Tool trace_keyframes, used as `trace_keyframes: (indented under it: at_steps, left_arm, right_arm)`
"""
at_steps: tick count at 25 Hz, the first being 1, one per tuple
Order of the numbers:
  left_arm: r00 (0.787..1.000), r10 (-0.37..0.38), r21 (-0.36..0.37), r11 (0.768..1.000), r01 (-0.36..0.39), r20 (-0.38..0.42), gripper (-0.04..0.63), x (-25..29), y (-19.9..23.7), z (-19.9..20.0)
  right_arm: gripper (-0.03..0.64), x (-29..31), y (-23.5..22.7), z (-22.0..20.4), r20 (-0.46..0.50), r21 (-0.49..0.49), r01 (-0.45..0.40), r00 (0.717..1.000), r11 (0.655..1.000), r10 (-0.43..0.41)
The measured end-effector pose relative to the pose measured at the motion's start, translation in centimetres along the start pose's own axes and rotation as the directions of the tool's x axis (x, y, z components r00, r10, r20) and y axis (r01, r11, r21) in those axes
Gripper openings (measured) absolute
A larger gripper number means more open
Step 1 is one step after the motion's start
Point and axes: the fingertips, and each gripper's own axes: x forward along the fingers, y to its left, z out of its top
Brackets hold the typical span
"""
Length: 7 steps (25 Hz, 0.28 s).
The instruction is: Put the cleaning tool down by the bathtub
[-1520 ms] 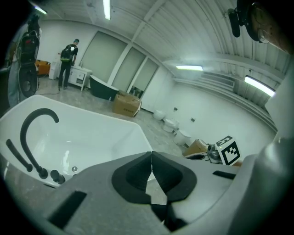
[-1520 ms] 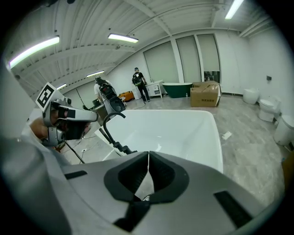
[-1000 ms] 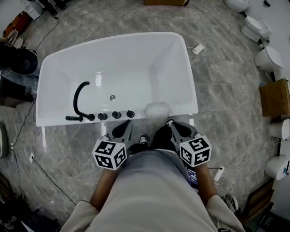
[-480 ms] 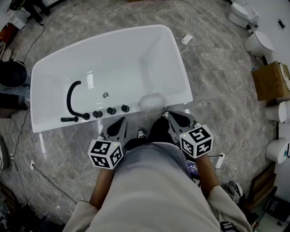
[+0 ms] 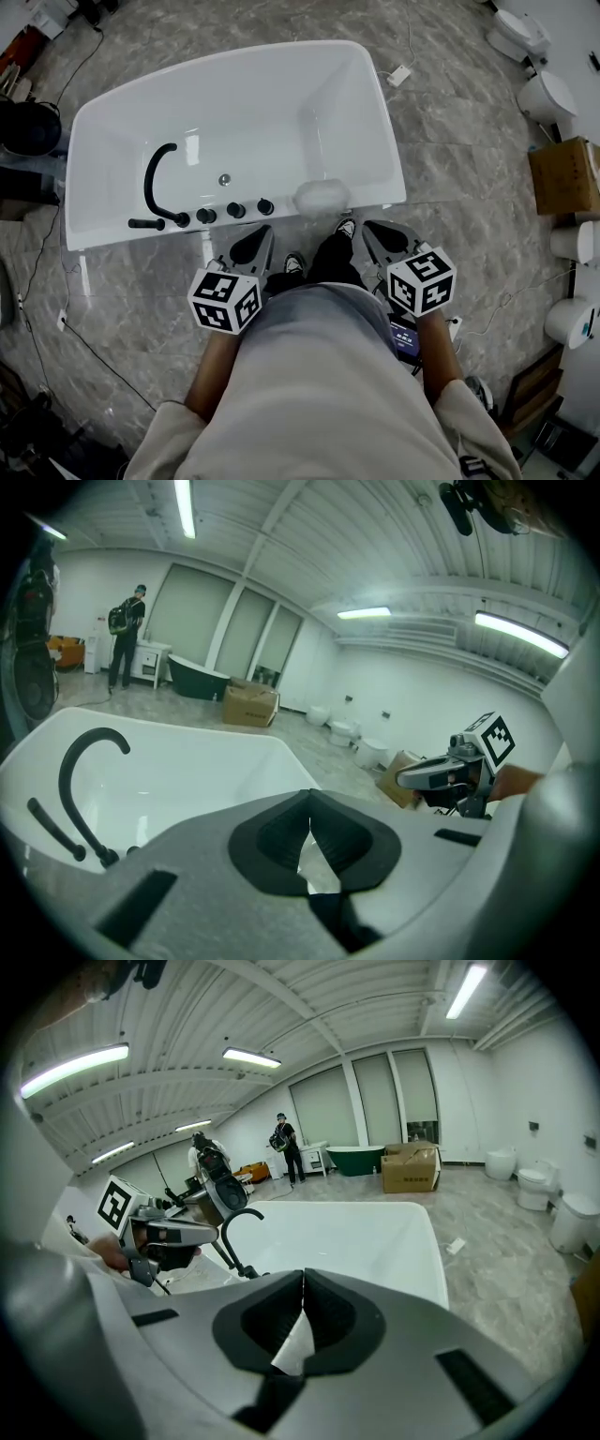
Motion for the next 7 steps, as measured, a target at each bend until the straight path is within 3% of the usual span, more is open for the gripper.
trace_keyframes:
  at_steps: [7]
  left_arm:
    - [1.0, -0.007, 0.005, 1.0, 0.007, -0.01, 0.006, -0.33, -0.2, -0.34]
  right_arm:
    - [0.011, 0.07, 0.67, -0.29, -0.007, -0.013, -0.009, 1.0, 1.0, 0.009]
